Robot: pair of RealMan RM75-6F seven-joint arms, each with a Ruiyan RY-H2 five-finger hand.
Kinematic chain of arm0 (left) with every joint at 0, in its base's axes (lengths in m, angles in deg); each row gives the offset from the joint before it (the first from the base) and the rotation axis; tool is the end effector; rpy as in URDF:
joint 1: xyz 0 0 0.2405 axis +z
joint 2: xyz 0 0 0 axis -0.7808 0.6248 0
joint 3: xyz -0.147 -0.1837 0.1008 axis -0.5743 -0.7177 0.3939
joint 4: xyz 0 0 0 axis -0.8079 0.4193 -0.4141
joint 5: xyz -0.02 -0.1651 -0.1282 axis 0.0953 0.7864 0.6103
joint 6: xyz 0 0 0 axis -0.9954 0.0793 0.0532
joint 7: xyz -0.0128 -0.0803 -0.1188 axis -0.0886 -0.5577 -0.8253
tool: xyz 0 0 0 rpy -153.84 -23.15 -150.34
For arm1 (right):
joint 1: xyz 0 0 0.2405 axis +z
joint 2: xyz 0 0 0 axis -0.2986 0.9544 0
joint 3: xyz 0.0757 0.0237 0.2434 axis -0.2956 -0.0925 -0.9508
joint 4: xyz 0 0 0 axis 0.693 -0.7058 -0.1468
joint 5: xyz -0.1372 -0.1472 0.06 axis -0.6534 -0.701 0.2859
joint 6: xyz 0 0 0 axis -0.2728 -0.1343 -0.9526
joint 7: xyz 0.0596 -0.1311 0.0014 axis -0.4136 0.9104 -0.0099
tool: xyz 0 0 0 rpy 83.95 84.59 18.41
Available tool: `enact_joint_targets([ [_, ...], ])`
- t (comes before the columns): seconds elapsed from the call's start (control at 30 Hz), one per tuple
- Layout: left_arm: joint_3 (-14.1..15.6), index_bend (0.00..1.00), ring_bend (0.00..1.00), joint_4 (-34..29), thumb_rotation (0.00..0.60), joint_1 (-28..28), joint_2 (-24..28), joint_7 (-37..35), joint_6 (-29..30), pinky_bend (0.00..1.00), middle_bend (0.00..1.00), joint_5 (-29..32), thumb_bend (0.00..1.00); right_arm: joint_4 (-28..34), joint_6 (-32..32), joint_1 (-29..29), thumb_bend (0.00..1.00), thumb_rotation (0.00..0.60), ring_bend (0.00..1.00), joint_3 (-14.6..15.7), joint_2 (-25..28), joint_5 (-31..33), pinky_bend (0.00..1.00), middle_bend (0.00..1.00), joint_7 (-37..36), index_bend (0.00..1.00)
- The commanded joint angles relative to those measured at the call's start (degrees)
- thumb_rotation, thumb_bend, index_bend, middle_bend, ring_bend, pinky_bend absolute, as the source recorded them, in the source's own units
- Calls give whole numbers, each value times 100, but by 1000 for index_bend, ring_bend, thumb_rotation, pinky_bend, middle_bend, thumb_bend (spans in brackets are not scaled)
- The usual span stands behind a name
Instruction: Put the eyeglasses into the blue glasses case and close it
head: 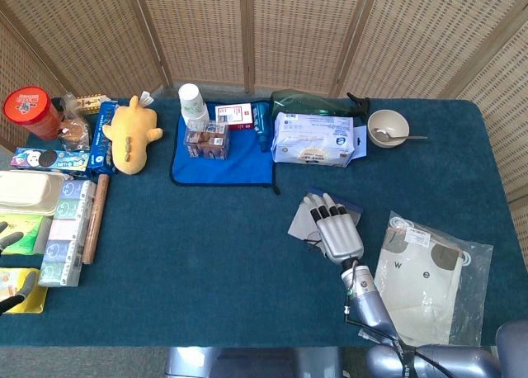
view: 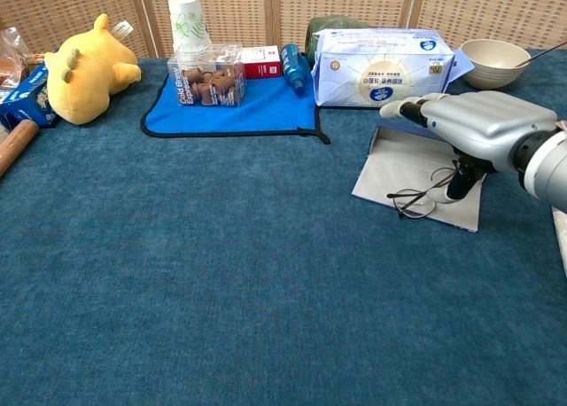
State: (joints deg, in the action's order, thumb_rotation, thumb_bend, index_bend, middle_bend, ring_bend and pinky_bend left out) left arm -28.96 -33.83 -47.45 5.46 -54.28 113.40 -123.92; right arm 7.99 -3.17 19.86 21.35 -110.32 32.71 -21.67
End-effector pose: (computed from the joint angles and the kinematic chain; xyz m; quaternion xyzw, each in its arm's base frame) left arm -0.2926 0.1311 0.1813 -0.5110 -0.4173 -0.4479 0.6034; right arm -0.1464 -0.2902 -0.0196 0.7301 -0.3482 0.3080 0.5009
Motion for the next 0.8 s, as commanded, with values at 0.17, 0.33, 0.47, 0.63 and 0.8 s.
enact_joint_targets([
  [0.17, -6, 217, 0, -9, 600, 16, 17, 3, 41, 0, 120, -12, 295, -271, 134, 20, 255, 600, 32, 92, -108, -177, 218, 60, -76, 0],
  [0.33, -3, 216, 0, -14, 600, 53, 35, -3, 100, 0, 120, -20, 296, -704, 445, 163, 255, 600, 22, -3, -290, -205, 209, 38, -230, 0],
  [0.47, -3, 216, 0, -13, 600, 73, 47, -7, 130, 0, 120, -19, 295, -1009, 609, 277, 253, 600, 20, -127, -404, -205, 205, 28, -336, 0],
  [0.63, -8, 216, 0, -12, 600, 82, 59, -20, 141, 0, 120, -18, 296, -1253, 738, 393, 246, 600, 19, -271, -466, -197, 205, 24, -412, 0],
  [0.8, -8, 216, 0, 7, 600, 91, 53, -37, 143, 0, 120, -7, 296, -1395, 831, 471, 244, 600, 19, -365, -461, -158, 204, 23, -445, 0],
])
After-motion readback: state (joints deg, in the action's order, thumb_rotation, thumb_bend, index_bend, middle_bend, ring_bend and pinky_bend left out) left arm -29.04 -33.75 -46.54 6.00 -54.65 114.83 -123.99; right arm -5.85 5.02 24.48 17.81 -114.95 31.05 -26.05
